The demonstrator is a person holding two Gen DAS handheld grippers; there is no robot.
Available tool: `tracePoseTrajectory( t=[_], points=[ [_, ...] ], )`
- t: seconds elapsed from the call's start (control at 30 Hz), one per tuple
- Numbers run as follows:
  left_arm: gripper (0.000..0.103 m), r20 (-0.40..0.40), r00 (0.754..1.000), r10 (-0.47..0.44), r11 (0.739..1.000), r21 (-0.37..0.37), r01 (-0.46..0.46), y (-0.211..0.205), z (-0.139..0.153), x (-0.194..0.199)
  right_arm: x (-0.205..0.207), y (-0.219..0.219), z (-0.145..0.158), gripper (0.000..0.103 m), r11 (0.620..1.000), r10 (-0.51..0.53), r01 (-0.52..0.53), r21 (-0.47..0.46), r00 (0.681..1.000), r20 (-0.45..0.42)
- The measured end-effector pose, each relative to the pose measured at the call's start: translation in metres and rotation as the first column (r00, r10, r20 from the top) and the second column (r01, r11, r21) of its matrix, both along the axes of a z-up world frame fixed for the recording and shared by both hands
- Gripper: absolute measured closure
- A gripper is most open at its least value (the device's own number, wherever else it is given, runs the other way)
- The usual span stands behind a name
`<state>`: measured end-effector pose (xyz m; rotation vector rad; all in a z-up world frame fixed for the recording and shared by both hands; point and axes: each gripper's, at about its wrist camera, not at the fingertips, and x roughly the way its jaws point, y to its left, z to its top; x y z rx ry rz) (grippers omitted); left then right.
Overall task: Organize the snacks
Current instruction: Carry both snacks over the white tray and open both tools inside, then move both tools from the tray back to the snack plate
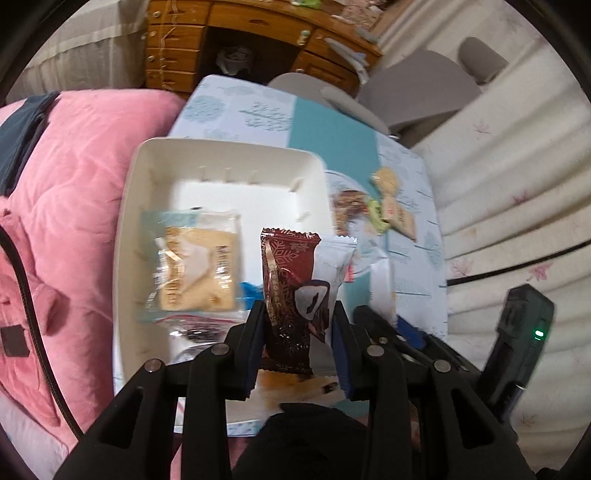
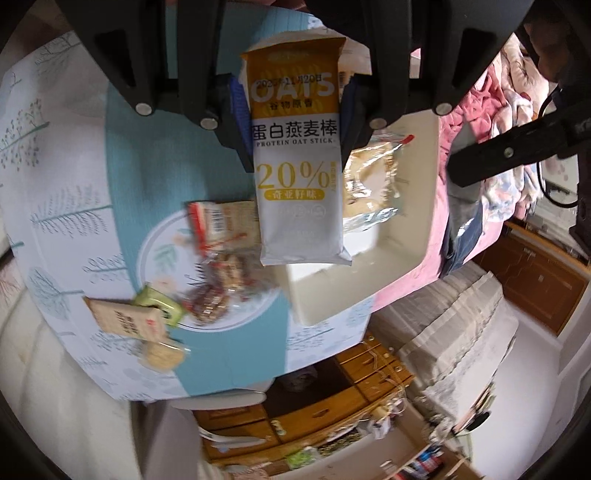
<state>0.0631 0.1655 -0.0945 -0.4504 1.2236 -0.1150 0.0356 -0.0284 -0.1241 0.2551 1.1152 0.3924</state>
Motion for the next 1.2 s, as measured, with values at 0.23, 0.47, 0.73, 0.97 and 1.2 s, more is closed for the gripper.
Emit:
tracePoseTrajectory(
  t=[0.23, 0.47, 0.73, 0.97, 1.2],
  points=[
    [0.071, -0.046, 0.997, 0.062, 0.998, 0.020, -0.061, 0.035, -0.019, -0.010, -0.006, 0.039, 0.003, 0.063, 0.996, 0.081, -0.080, -0.026, 0.996, 0.039],
    [0.064, -0.066, 0.994, 0.087, 0.996, 0.039, -0.084, 0.048, -0.025, -0.016, -0.010, 0.058, 0.001, 0.061, 0.991, 0.131, -0.129, -0.041, 0.991, 0.036],
    [0.031, -0.060, 0.996, 0.067, 0.997, 0.052, -0.064, 0.035, -0.026, -0.017, -0.017, 0.051, 0.000, 0.042, 0.991, 0.129, -0.128, -0.030, 0.991, 0.038],
    [0.029, -0.052, 0.999, 0.014, 0.999, 0.049, -0.011, 0.010, -0.027, -0.009, -0.023, 0.027, -0.001, 0.042, 0.996, 0.075, -0.073, -0.046, 0.996, 0.045],
    [0.028, -0.044, 0.997, -0.057, 0.998, 0.037, 0.059, -0.027, -0.026, 0.004, -0.024, -0.006, -0.002, 0.042, 0.996, 0.022, -0.018, -0.085, 0.998, 0.055]
  ],
)
